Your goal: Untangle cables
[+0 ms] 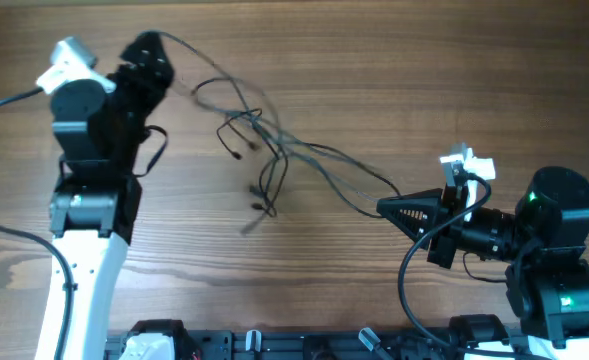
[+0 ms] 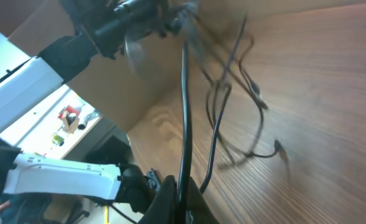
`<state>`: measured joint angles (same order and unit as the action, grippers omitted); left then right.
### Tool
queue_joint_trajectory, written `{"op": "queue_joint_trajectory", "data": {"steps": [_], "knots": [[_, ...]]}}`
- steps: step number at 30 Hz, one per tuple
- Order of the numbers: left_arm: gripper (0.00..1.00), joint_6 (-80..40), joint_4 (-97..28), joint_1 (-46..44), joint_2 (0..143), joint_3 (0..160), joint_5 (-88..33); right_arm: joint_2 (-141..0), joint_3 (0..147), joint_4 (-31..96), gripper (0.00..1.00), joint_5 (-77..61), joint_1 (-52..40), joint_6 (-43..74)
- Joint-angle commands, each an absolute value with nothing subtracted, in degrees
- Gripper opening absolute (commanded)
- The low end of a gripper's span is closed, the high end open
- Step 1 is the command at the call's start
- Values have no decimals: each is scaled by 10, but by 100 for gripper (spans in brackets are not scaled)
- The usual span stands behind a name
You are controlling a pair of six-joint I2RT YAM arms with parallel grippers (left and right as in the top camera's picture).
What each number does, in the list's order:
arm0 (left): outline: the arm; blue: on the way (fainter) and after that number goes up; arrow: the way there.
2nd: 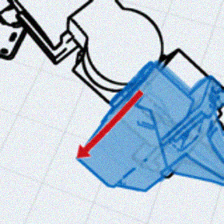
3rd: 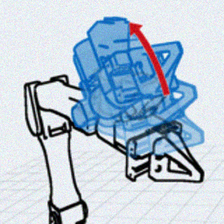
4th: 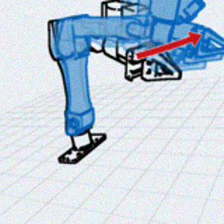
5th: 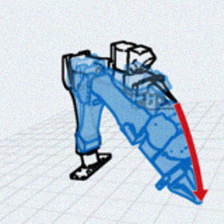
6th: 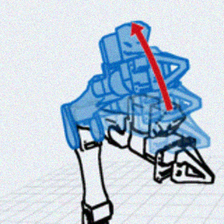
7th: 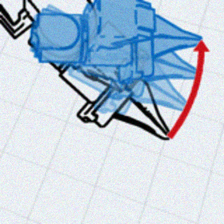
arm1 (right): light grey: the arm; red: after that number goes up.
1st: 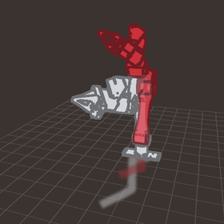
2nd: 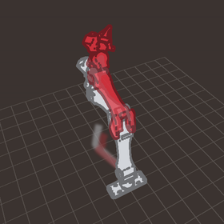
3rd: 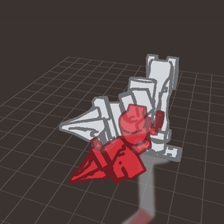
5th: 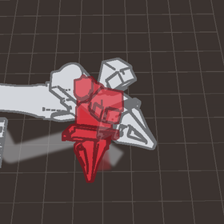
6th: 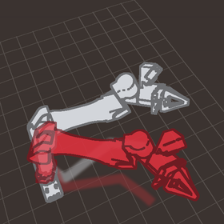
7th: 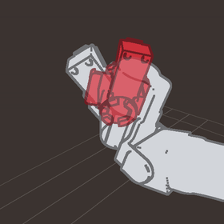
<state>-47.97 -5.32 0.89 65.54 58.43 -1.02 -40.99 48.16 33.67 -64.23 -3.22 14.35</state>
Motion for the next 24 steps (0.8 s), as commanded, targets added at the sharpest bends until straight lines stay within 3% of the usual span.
{"op": "queue_joint_trajectory", "data": {"steps": [1, 7, 17, 21, 24], "knots": [[82, -552, -49, 62, 647, 586, -35, -403, 486, 337, 4, -627, -32, 152], [83, -590, -50, 144, 647, 586, -116, -409, 486, 338, 4, -627, -32, 153], [86, -576, -84, 251, 647, 586, -132, -412, 486, 337, 4, -608, -32, 168], [100, -425, -146, 240, 647, 586, -257, -418, 486, 333, 4, -565, -32, 206], [100, -299, -225, 208, 647, 586, -333, -423, 487, 313, 4, -524, -32, 258]]}}
